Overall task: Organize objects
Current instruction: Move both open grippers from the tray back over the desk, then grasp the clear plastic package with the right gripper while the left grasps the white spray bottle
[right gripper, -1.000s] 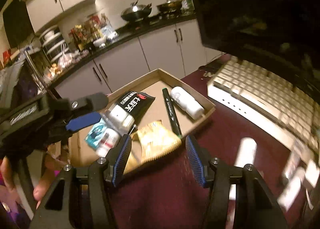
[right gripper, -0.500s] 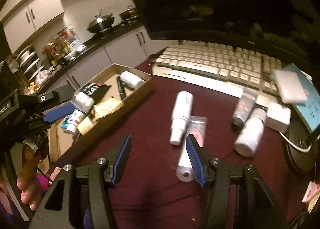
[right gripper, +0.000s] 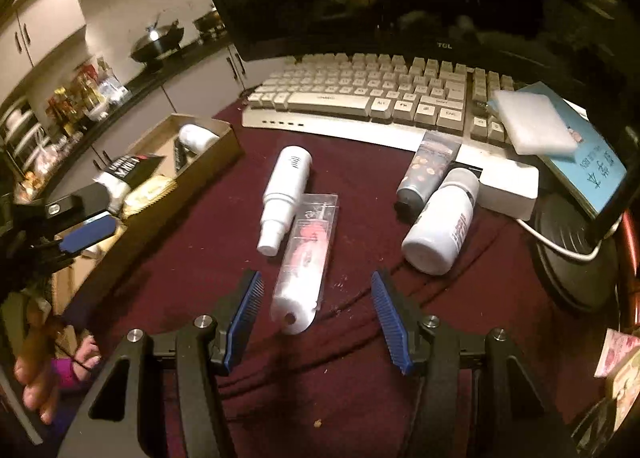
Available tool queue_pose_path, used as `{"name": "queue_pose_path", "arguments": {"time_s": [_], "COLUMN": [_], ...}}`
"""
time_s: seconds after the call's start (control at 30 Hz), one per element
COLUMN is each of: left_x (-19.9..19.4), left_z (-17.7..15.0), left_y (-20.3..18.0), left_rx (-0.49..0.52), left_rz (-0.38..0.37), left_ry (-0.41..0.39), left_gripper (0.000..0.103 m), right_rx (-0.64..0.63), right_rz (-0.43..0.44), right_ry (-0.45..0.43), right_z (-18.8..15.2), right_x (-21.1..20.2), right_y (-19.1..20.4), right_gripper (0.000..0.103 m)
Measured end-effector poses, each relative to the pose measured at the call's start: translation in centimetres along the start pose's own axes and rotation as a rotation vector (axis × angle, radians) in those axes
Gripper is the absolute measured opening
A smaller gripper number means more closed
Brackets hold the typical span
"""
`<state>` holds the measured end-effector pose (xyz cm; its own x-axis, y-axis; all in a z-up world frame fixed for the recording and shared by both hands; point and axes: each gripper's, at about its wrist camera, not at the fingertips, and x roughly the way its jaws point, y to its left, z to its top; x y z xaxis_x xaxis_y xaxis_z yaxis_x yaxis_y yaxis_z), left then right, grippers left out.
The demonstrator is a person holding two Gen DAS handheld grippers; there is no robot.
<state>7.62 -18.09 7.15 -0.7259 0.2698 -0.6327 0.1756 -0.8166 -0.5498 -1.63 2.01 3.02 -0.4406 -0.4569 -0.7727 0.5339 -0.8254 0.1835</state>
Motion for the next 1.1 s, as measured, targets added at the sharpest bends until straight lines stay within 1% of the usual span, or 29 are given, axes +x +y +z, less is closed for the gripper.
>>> {"name": "queue_pose_path", "arguments": {"time_s": [0.13,0.17,0.23,0.27,0.3,0.33,0.37,0.57,0.67,0.7,0.77,0.8,0.93,1.03,1.1], "left_x": [0.1,0.1,0.2,0.3,0.4,0.7,1.0,4.5,6.9,7.7,9.4,10.0,12.3,13.7,14.9], "left_z": [-0.1,0.0,0.0,0.1,0.1,0.2,0.3,0.9,1.4,1.6,2.0,2.1,2.7,2.9,2.9], "left_y": [-0.2,-0.1,-0.3,-0.5,-0.7,-1.0,-1.3,-3.8,-4.9,-5.3,-6.0,-6.3,-6.5,-7.0,-7.1], "left_rx": [0.007,0.008,0.011,0.013,0.016,0.019,0.024,0.067,0.080,0.095,0.126,0.134,0.131,0.155,0.172], "left_rz": [0.010,0.011,0.016,0.019,0.020,0.023,0.026,0.022,0.024,0.033,0.084,0.095,0.097,0.147,0.197], "left_ry": [0.005,0.007,0.015,0.019,0.024,0.031,0.037,0.110,0.154,0.164,0.180,0.183,0.220,0.239,0.255], "left_gripper": [0.069,0.069,0.069,0.069,0.069,0.069,0.069,0.069,0.069,0.069,0.069,0.069,0.068,0.054,0.038], "right_rx": [-0.017,-0.030,-0.045,-0.044,-0.045,-0.047,-0.046,-0.045,-0.025,-0.018,0.000,0.004,0.012,0.018,0.008], "right_rz": [0.028,0.020,-0.032,-0.038,-0.045,-0.069,-0.083,-0.096,-0.065,-0.055,-0.032,-0.029,-0.016,-0.004,-0.003], "right_ry": [0.067,0.071,0.079,0.073,0.073,0.070,0.071,0.060,0.054,0.054,0.053,0.052,0.047,0.055,0.055], "right_z": [0.5,0.5,0.7,0.9,0.9,1.1,1.1,0.0,-0.6,-0.7,-0.8,-0.9,-1.1,-1.1,-1.1], "right_x": [2.2,2.4,3.1,3.3,3.3,3.4,3.4,2.3,1.6,1.5,1.4,1.3,1.0,0.9,0.9], "right_y": [0.9,1.2,1.6,1.6,1.5,1.4,1.1,-0.1,-0.5,-0.6,-0.7,-0.8,-1.0,-1.1,-1.0], "right_gripper": [0.057,0.057,0.056,0.055,0.051,0.036,0.027,0.027,0.027,0.027,0.027,0.027,0.027,0.027,0.027]}}
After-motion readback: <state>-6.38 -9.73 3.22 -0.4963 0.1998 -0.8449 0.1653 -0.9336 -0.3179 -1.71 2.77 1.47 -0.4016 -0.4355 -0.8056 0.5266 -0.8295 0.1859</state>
